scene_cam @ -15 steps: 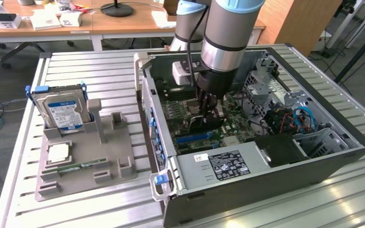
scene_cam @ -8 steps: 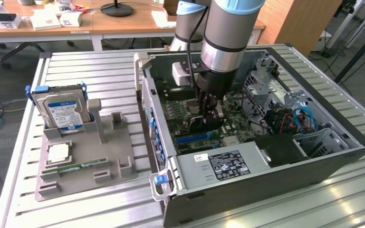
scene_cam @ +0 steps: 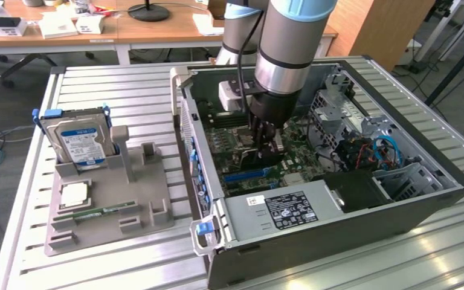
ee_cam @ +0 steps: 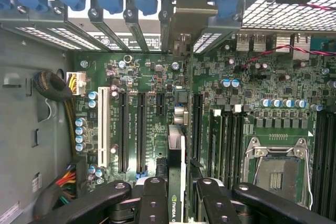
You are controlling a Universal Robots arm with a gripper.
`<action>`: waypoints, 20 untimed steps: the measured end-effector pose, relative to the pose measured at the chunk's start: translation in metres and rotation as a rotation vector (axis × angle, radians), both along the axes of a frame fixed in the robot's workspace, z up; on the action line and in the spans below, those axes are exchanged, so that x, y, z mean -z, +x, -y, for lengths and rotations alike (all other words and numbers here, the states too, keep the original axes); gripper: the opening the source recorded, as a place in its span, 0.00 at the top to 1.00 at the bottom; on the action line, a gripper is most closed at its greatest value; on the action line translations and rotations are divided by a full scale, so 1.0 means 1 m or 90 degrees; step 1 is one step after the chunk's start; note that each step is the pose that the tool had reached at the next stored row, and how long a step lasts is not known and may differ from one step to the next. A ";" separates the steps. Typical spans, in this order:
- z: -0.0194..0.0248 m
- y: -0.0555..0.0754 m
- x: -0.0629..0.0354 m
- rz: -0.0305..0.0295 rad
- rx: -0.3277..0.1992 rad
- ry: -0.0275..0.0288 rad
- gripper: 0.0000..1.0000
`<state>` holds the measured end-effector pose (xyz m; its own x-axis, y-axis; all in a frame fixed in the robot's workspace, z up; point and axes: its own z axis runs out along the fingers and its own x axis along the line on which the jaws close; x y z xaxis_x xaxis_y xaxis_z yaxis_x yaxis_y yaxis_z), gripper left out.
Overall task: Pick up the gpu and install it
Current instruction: 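Insert the gpu into the slot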
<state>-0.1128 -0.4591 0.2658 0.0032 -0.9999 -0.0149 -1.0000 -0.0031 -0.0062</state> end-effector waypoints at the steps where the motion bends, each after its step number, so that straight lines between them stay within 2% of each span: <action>1: 0.0000 0.000 0.0005 0.0000 0.000 0.0000 0.74; 20: 0.0000 0.000 0.0029 0.0001 0.000 0.0001 0.74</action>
<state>-0.1127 -0.4591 0.2630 0.0032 -0.9999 -0.0151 -1.0000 -0.0031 -0.0063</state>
